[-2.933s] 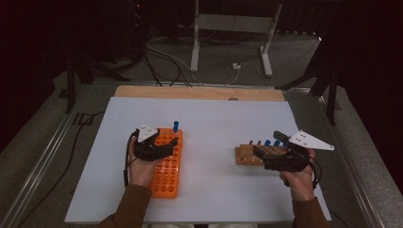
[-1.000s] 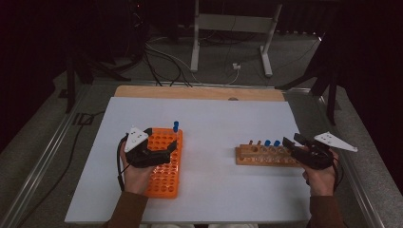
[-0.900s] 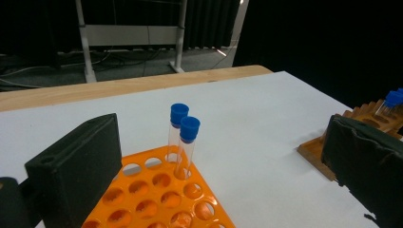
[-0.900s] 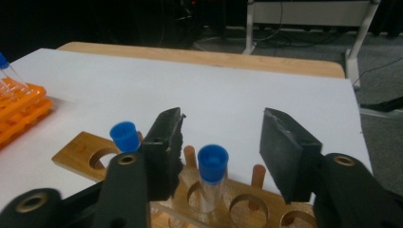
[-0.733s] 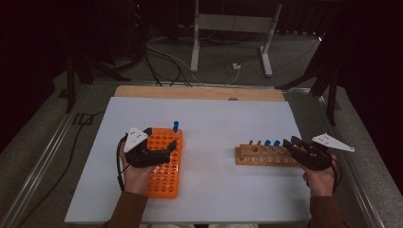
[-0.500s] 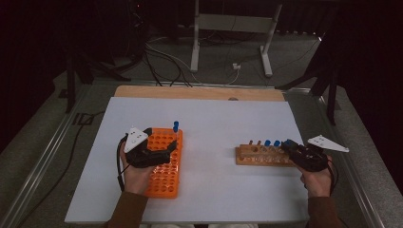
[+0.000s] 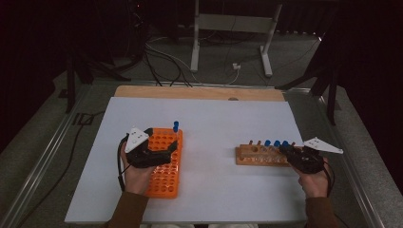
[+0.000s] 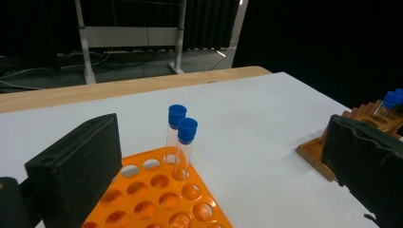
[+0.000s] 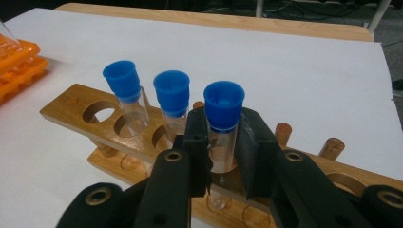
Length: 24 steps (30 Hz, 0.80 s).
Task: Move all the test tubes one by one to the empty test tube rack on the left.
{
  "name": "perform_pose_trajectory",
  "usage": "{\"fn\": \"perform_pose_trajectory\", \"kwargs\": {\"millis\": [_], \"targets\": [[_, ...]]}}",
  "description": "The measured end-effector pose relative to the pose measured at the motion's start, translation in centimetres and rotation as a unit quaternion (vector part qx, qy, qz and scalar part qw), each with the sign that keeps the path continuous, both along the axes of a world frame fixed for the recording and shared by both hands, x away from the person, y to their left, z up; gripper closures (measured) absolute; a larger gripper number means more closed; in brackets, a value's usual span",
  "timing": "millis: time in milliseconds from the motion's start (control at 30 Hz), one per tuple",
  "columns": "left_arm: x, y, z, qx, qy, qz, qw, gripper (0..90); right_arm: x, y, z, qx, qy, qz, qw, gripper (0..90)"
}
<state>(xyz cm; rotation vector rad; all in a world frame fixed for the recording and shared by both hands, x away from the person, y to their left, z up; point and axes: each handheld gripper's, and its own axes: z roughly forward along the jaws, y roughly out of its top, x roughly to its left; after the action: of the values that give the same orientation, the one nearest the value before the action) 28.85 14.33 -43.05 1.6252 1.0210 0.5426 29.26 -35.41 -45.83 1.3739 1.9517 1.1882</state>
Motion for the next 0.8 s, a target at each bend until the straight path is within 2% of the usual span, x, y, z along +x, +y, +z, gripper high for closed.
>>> {"fn": "perform_pose_trajectory", "kwargs": {"millis": [400,800], "targets": [[-0.03,0.11,0.09,-0.001,-0.001,0.001,1.0000,0.8,0.04,0.13,0.03,-0.012,0.004,-0.001,0.9999,76.8],[0.00,0.07,0.03,0.002,0.000,0.000,1.0000,0.8,-0.10,0.08,0.89,-0.008,-0.002,-0.001,1.0000,76.9]]}}
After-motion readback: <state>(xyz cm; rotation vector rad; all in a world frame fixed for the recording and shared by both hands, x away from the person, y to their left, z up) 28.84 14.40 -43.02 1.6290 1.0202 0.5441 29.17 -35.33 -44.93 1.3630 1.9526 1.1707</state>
